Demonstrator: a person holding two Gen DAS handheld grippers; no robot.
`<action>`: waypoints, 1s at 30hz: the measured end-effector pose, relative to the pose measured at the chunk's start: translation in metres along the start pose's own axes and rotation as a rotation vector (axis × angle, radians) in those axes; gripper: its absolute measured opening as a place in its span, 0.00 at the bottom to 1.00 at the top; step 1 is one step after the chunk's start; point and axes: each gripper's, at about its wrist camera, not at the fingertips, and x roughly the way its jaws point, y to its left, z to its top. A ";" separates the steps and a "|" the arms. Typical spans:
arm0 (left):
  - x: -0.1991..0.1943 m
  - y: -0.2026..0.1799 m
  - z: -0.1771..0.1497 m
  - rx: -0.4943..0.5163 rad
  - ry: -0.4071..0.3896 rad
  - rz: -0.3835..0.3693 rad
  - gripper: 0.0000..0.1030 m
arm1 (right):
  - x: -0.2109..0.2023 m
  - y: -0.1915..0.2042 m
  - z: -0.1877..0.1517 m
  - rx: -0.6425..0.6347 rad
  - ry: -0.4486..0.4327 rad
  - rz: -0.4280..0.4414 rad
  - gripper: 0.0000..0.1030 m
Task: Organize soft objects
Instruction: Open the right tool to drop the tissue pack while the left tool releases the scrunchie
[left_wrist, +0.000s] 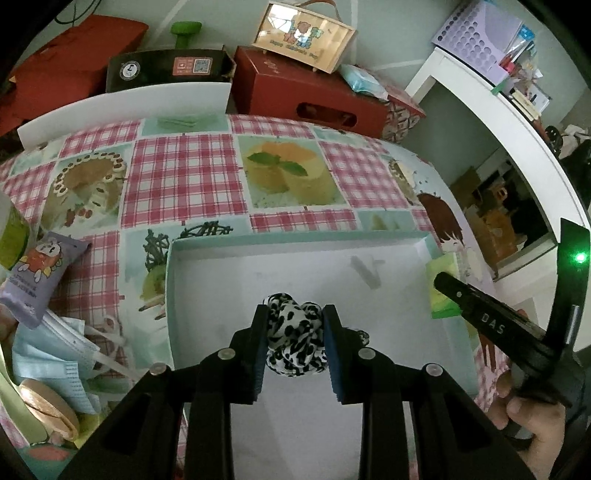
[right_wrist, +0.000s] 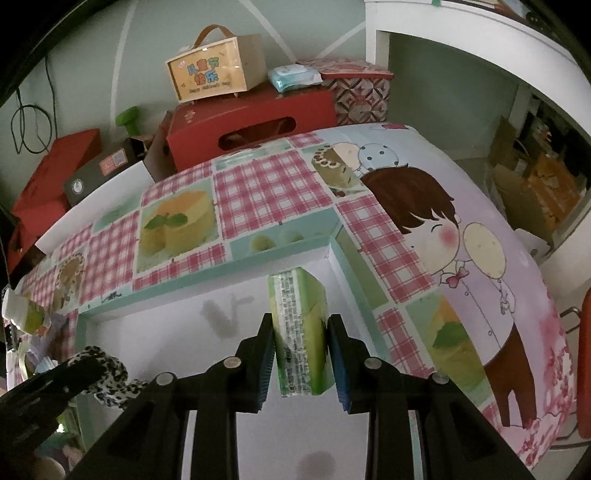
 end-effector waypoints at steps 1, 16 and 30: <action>0.001 -0.001 0.000 0.002 0.003 0.008 0.29 | 0.000 0.000 0.000 0.003 0.003 0.001 0.30; 0.000 0.000 -0.002 -0.008 0.027 0.086 0.59 | -0.011 -0.007 0.000 0.033 0.002 -0.006 0.64; -0.010 0.004 0.000 -0.021 -0.016 0.150 0.96 | -0.011 -0.012 -0.002 0.036 0.006 -0.032 1.00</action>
